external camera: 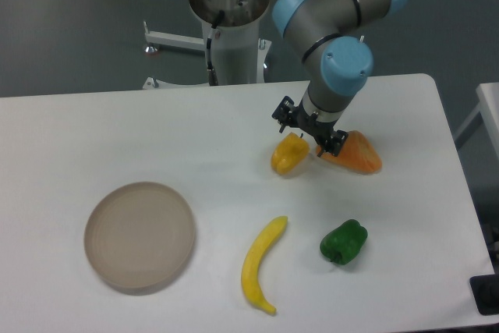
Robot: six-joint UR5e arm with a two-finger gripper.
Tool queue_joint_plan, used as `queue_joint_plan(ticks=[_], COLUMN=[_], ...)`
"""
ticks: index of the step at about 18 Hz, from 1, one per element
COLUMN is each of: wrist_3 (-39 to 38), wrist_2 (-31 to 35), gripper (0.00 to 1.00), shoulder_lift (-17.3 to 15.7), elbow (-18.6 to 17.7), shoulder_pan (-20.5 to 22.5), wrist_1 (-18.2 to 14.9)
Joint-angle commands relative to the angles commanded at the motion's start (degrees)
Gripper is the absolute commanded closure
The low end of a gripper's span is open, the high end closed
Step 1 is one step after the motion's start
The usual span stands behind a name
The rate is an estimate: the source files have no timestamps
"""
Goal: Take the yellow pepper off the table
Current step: 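Lower the gripper onto the yellow pepper and close on it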
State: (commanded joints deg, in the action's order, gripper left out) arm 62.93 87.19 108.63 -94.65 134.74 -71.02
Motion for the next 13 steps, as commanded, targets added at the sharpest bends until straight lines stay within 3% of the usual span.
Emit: queue_joint_plan(ticks=[5,9,13], wrist_3=[1.6,4.9,5.4], wrist_2=[1.8,3.8,4.0], gripper=[0.0,0.0,0.0], shoulder_lift=[-0.9,-1.1,-1.1], elbow=[-2.8,-5.2,-5.7], shoulder_pan=[-1.2,-2.6,-2.6], wrist_1=[1.6,6.8,7.1])
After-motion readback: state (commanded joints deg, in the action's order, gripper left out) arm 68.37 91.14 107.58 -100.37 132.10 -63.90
